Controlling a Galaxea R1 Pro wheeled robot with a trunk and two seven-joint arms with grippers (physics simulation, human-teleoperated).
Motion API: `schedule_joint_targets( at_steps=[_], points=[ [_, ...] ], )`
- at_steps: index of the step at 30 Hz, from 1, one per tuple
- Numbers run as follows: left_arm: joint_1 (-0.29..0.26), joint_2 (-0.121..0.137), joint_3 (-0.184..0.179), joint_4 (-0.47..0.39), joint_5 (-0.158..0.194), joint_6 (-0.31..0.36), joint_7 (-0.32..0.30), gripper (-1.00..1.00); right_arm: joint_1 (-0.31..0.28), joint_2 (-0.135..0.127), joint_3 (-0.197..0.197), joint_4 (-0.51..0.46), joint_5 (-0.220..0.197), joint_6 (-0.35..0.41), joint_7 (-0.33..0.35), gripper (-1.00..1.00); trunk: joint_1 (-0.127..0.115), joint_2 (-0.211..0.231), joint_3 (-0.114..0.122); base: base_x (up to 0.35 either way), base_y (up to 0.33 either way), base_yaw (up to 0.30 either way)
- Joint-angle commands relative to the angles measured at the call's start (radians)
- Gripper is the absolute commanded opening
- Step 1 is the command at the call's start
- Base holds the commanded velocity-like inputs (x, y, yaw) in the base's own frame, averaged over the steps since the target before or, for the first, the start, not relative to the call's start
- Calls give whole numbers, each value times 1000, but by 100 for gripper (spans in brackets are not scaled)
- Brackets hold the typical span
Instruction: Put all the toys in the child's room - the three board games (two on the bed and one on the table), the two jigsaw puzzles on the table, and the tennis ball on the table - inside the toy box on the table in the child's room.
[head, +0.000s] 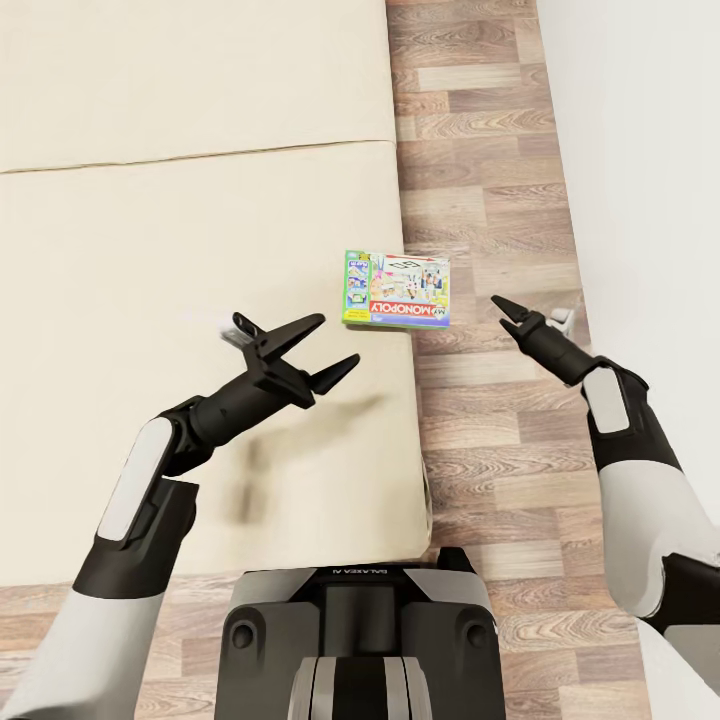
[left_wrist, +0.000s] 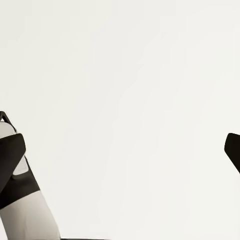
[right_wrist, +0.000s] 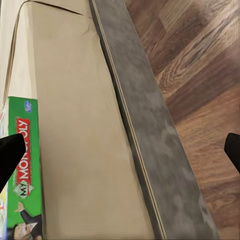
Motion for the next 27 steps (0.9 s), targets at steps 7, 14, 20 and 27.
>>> schedule_joint_targets(
  at_steps=[7,14,20,27],
  points=[
    [0,-2,0,1,-8,1,-5,100,9,22,-5,-5,-7,4,-1,100,0,0,0,0,0,0],
    [-2,-2,0,1,-8,4,-3,100,14,25,-14,-9,-30,12,1,100,0,0,0,0,0,0],
    [-6,-3,0,1,-8,7,-2,100,13,23,-24,-10,-75,28,-1,100,0,0,0,0,0,0],
    [-9,-2,0,1,-8,10,-1,100,6,21,-30,-5,-124,83,-9,100,0,0,0,0,0,0]
  ],
)
